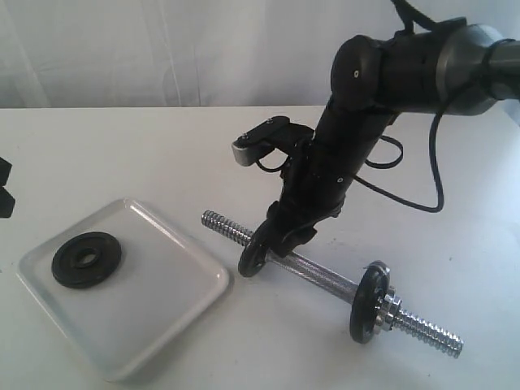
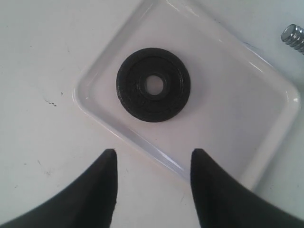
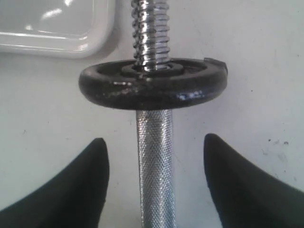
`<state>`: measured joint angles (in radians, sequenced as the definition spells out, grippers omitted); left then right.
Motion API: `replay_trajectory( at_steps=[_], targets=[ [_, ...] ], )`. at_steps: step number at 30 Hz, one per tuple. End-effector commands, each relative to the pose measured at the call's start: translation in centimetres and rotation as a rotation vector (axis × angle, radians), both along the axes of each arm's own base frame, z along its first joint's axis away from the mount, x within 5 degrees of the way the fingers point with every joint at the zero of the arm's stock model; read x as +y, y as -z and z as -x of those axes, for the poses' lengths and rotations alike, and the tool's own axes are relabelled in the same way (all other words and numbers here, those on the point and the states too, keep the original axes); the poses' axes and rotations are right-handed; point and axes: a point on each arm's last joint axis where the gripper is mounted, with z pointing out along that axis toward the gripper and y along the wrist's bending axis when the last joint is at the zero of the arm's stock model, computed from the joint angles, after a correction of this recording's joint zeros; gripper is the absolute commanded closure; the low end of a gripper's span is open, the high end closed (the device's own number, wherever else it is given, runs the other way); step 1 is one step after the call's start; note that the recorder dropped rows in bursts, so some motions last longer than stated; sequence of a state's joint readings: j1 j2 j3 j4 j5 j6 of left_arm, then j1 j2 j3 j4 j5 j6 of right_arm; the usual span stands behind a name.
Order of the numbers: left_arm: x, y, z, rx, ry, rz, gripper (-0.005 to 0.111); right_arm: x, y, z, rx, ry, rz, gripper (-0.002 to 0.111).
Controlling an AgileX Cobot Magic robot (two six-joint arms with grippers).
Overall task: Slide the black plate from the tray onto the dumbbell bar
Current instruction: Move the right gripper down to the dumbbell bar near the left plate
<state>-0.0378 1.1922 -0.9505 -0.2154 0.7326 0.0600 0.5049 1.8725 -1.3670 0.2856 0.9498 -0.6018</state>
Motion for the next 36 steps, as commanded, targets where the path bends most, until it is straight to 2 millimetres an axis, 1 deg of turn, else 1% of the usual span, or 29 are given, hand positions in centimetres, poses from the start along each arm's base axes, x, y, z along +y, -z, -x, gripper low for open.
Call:
replay_trajectory(
  at_steps=[1,5,13,17,26,29,30,36],
  targets=[
    [-0.3,-0.2,0.2,0.008,0.011,0.011,0.054,0.4,1.1,-0.4,0.014,0.001,0.002,0.053],
    [-0.3,-0.2,0.2,0.008,0.011,0.011,0.054,0.6,2.4,-0.6,0.037,-0.023,0.022,0.053],
    [-0.3,-0.2,0.2,0.006,0.011,0.011,0.054,1.8,4.7,-0.3,0.068,-0.08,0.049,0.053],
    [-0.3,-0.2,0.2,0.004,0.01,0.011,0.054,1.8,5.3,-0.5,0.072,-0.076,0.053,0.053],
    [-0.3,-0.2,0.2,0.004,0.01,0.011,0.054,1.7,5.6,-0.5,0.066,-0.079,0.061,0.053],
    [-0.3,-0.2,0.2,0.004,0.01,0.011,0.054,1.7,6.8,-0.6,0.099,-0.082,0.08,0.053],
    [-0.3,-0.2,0.2,0.004,0.01,0.011,0.054,1.7,7.1,-0.8,0.084,-0.086,0.087,0.053],
    [-0.3,-0.2,0.2,0.004,0.01,0.011,0.054,1.9,8.3,-1.0,0.086,-0.078,0.09,0.053]
  ],
)
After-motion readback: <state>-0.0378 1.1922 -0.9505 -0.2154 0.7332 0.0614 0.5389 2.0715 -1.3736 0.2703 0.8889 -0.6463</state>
